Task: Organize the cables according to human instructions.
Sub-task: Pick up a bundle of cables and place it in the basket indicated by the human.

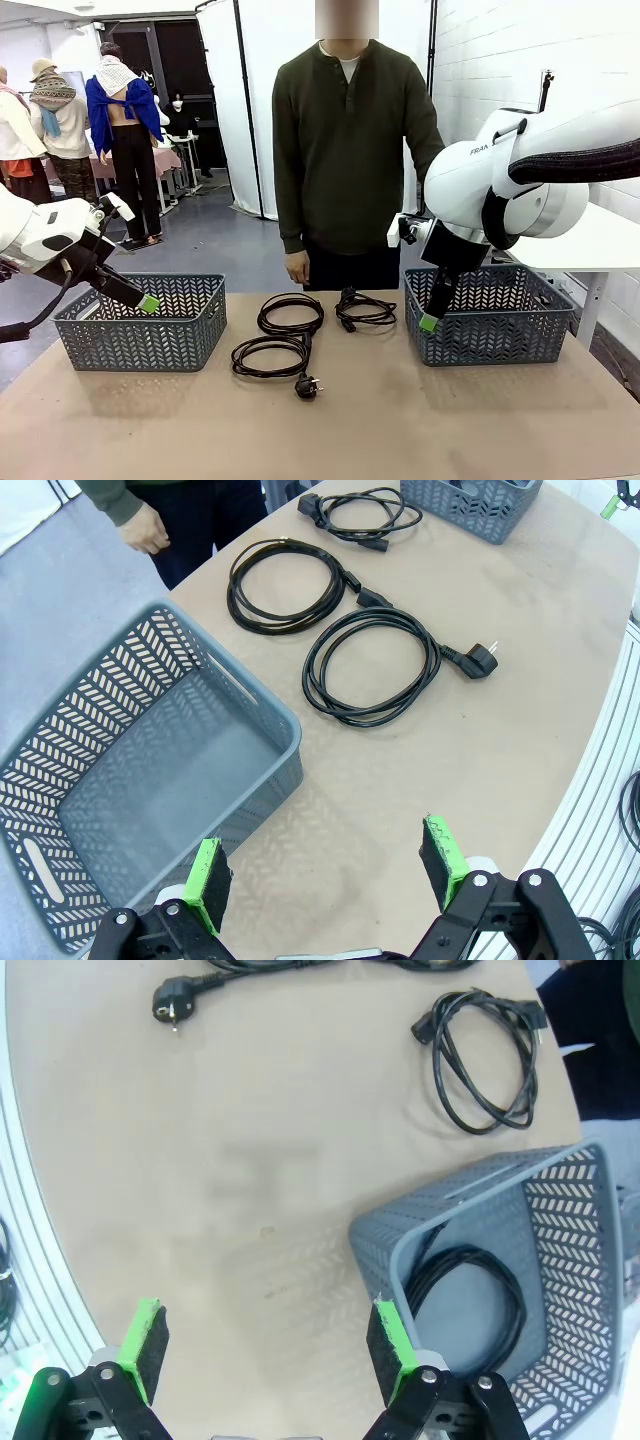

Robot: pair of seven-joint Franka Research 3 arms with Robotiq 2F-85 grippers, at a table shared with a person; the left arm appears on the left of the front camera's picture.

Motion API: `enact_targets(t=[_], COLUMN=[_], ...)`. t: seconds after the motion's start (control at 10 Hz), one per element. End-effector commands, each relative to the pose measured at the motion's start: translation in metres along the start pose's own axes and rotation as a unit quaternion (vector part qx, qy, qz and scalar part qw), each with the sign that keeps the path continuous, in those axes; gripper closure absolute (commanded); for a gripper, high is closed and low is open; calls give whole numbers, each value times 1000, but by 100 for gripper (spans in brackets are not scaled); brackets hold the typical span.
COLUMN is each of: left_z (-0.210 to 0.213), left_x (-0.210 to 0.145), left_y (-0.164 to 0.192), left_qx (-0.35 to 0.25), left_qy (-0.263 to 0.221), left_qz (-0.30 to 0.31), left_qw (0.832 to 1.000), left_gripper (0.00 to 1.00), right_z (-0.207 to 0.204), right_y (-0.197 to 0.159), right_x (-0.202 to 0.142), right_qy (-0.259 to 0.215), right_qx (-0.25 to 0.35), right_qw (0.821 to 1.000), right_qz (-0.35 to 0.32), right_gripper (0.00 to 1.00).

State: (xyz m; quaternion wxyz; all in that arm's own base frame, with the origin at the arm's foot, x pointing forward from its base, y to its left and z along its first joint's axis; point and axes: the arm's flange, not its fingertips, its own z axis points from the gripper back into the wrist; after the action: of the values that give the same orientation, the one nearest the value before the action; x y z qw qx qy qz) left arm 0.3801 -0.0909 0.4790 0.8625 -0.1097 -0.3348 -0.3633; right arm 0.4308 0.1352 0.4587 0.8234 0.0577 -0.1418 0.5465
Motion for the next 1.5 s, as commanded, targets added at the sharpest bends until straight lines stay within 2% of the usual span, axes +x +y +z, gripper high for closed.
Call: enact_targets(t=[0.0,1.3,1.4], left_z=[0,0,0], left_x=[-1,-1,-1], left_y=[1,1,1], left_qx=[-3,-3,-3], left_qy=[-2,-2,-2], left_qz=[9,9,9], left_qw=[1000,1000,1000], left_gripper=[0,0,0], right_z=[1,0,0], right_y=[-1,0,-4], right_x=[0,0,9], right_qy=[1,0,4], right_qx=[-3,0,3], right_qw=[1000,1000,1000], right_qz=[0,0,-15], right_gripper=[0,0,0])
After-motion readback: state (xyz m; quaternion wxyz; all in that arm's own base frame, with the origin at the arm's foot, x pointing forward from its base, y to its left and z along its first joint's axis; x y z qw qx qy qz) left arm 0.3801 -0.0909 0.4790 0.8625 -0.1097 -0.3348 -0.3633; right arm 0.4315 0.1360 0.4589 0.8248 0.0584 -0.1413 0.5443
